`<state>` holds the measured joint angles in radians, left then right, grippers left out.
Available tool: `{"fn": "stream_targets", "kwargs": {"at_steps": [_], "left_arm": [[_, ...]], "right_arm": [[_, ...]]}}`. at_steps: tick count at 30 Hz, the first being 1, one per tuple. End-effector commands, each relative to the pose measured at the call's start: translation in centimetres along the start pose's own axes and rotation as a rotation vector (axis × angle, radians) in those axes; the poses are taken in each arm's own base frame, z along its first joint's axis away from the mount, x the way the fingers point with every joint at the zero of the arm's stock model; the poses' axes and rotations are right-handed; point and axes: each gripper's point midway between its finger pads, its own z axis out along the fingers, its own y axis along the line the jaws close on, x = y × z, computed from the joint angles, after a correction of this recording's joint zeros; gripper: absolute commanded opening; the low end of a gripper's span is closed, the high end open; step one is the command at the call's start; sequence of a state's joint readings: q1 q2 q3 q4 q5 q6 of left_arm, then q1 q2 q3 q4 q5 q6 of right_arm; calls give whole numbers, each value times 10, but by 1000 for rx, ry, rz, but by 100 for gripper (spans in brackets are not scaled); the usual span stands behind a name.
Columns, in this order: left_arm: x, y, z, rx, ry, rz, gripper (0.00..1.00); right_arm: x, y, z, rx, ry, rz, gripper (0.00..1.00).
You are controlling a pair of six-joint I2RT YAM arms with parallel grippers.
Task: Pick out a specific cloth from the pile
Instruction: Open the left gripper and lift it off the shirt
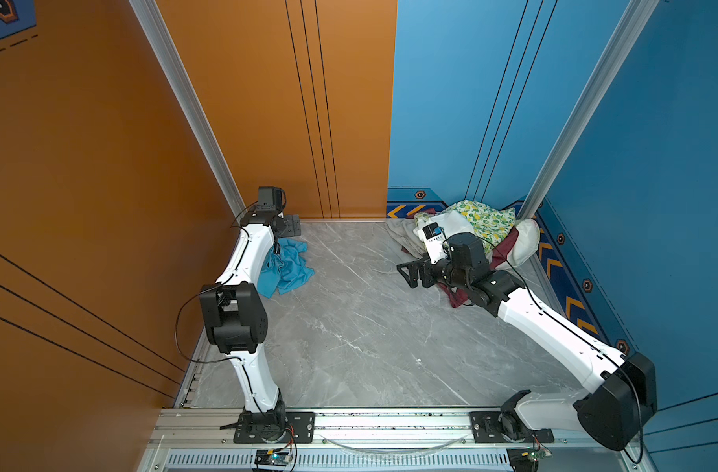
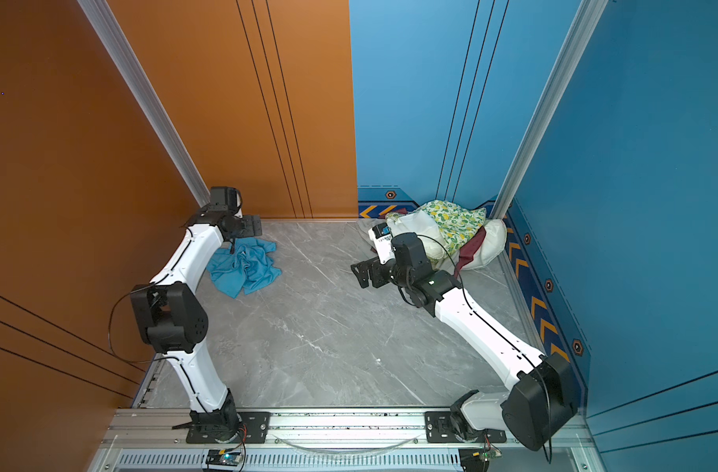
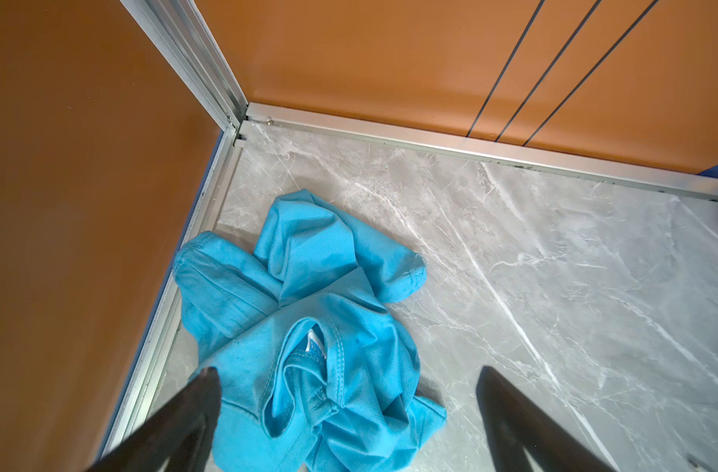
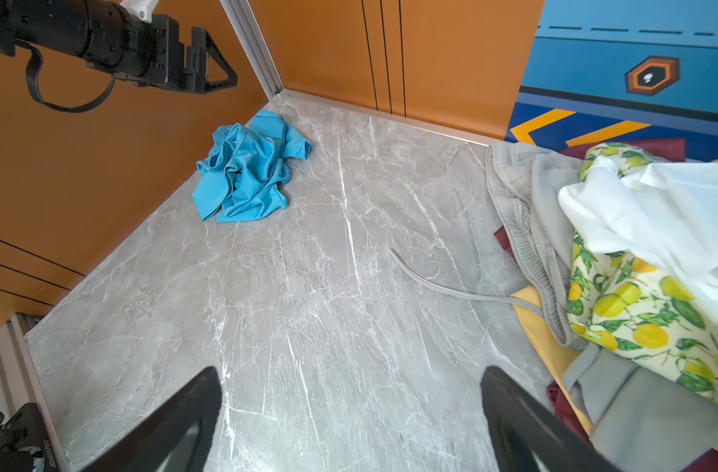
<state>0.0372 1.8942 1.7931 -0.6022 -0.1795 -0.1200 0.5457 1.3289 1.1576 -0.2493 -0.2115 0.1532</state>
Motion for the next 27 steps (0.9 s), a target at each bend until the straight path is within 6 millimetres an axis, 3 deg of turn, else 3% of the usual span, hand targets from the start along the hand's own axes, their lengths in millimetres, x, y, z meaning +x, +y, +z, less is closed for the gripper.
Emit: {"fn": "stream_targets", "kwargs": {"at_steps": [1,7,17,23,27], "left_arm": [[3,0,-21,8,-7,22,98],[6,0,-54,39,-65,24,98],[34,-5,-89,104,-136,5,98],[56,-6,-108,149,-252,-30,98],[80,-2,-100,144,-343,-41,98]], "right_arm": [[-14,-5,-15,48,-28,-19,100],[-31,-8,-38,96,-83,-44,100],[-50,-20,-88,196,-205,-75,100],[-36,-41,-113,299,-238,-101,100],[-19,-65,-123,377,-274,-73,100]]}}
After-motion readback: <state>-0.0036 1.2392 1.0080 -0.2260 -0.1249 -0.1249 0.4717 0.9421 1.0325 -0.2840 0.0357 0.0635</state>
